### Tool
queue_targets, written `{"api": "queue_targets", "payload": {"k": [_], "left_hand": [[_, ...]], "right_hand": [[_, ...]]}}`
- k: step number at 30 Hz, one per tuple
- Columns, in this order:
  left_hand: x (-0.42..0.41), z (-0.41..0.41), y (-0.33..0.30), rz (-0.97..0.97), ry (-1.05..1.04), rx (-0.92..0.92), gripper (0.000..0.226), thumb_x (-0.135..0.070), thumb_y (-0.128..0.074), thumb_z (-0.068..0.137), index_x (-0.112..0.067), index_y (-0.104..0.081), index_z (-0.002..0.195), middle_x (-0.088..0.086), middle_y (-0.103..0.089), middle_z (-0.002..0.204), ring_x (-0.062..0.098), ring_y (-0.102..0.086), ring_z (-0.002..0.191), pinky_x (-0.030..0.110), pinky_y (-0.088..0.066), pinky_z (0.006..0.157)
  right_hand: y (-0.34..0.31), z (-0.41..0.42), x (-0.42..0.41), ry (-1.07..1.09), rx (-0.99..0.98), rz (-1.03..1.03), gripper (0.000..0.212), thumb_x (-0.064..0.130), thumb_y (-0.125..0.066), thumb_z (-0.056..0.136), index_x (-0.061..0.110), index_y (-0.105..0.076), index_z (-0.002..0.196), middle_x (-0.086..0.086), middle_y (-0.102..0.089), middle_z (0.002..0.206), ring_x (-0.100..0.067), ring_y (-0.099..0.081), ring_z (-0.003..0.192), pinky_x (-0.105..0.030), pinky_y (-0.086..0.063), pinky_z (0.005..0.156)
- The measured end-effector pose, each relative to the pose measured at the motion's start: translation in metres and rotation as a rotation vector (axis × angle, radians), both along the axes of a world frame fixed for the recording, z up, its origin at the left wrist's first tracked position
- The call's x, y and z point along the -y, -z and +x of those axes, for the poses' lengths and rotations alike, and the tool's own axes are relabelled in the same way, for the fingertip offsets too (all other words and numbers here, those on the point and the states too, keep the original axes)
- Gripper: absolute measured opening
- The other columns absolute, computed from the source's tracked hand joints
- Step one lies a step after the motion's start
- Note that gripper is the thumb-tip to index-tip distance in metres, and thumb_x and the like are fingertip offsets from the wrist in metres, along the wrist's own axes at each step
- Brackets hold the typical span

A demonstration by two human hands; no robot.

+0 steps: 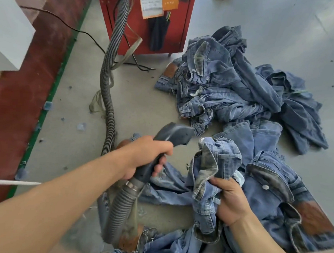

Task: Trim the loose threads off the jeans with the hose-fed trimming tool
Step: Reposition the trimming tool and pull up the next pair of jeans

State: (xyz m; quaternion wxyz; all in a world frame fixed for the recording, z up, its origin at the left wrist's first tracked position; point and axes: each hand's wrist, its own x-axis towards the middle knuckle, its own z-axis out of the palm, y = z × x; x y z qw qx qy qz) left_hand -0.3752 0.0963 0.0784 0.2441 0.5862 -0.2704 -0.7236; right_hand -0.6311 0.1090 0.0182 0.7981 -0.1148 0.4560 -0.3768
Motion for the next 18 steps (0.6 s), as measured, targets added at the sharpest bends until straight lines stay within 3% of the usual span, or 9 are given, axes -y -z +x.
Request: {"api": "queue_targets", "payload": {"k": [3,5,7,9,11,13,14,16,18], "left_hand": [[0.005,0.021,-0.006,0.147,0.171,-0.113,0.017,-0.021,-0.070,0.081,-0.012,-0.058,0.089,0.002,-0.048,0.062,0.015,-0.042,0.046,0.025,-0.041,0.045],[-0.001,0.022,-0.007,0.195,0.414,-0.162,0.029,-0.023,-0.073,0.076,-0.010,-0.054,0.095,0.002,-0.047,0.062,0.015,-0.043,0.046,0.026,-0.043,0.046],[-0.007,0.010,-0.003,0.193,0.522,-0.214,0.028,-0.024,-0.072,0.078,-0.009,-0.054,0.095,0.002,-0.047,0.063,0.015,-0.044,0.047,0.027,-0.043,0.048],[-0.008,-0.004,0.002,0.164,0.426,-0.210,0.013,-0.021,-0.069,0.082,-0.012,-0.061,0.077,0.001,-0.048,0.063,0.016,-0.043,0.048,0.027,-0.043,0.048],[-0.002,-0.010,0.007,0.137,0.257,-0.164,0.022,-0.019,-0.066,0.086,-0.019,-0.062,0.065,0.000,-0.048,0.062,0.015,-0.042,0.047,0.026,-0.042,0.047],[0.007,-0.004,0.006,0.143,0.147,-0.159,0.014,-0.017,-0.063,0.088,-0.017,-0.060,0.074,0.000,-0.047,0.061,0.014,-0.041,0.046,0.025,-0.040,0.045],[0.010,0.002,0.004,0.151,0.141,-0.168,0.009,-0.017,-0.063,0.088,-0.015,-0.057,0.082,0.000,-0.045,0.062,0.014,-0.040,0.046,0.025,-0.040,0.044],[0.013,0.014,-0.001,0.173,0.216,-0.178,0.017,-0.020,-0.065,0.084,-0.014,-0.052,0.091,0.000,-0.044,0.062,0.014,-0.038,0.046,0.025,-0.039,0.044],[0.013,0.020,-0.005,0.203,0.338,-0.187,0.023,-0.022,-0.069,0.076,-0.014,-0.054,0.089,0.000,-0.043,0.061,0.014,-0.038,0.045,0.025,-0.039,0.045]], "right_hand": [[0.003,0.000,-0.002,-0.006,0.012,-0.016,0.060,-0.007,-0.053,0.080,-0.006,-0.058,0.140,-0.031,-0.065,0.131,-0.042,-0.073,0.104,-0.054,-0.062,0.087],[0.001,0.003,-0.004,-0.048,0.026,-0.026,0.051,-0.008,-0.052,0.081,-0.005,-0.068,0.129,-0.031,-0.066,0.128,-0.043,-0.072,0.106,-0.055,-0.061,0.089],[0.002,0.004,-0.003,-0.083,0.076,-0.001,0.043,-0.005,-0.051,0.083,-0.005,-0.074,0.120,-0.033,-0.065,0.128,-0.044,-0.071,0.106,-0.054,-0.061,0.090],[0.001,0.003,-0.001,-0.073,0.103,0.041,0.041,0.004,-0.054,0.085,-0.008,-0.073,0.119,-0.033,-0.065,0.129,-0.044,-0.072,0.105,-0.053,-0.062,0.085],[0.003,-0.002,-0.001,-0.065,0.100,0.078,0.038,0.016,-0.054,0.091,-0.007,-0.075,0.113,-0.030,-0.068,0.123,-0.042,-0.074,0.099,-0.051,-0.063,0.078],[0.000,-0.003,-0.003,-0.072,0.106,0.075,0.034,0.018,-0.057,0.091,-0.004,-0.079,0.101,-0.027,-0.073,0.108,-0.041,-0.076,0.090,-0.050,-0.064,0.074],[-0.003,-0.003,-0.005,-0.065,0.132,0.049,0.034,0.017,-0.066,0.077,-0.004,-0.080,0.100,-0.026,-0.074,0.103,-0.041,-0.075,0.088,-0.051,-0.064,0.075],[-0.003,-0.008,-0.003,-0.034,0.187,0.009,0.061,0.015,-0.078,0.050,-0.002,-0.079,0.108,-0.025,-0.074,0.103,-0.042,-0.073,0.091,-0.056,-0.061,0.086],[-0.006,-0.008,-0.001,-0.078,0.182,-0.014,0.072,0.030,-0.085,0.060,-0.002,-0.073,0.124,-0.028,-0.070,0.115,-0.044,-0.069,0.102,-0.061,-0.053,0.100]]}}
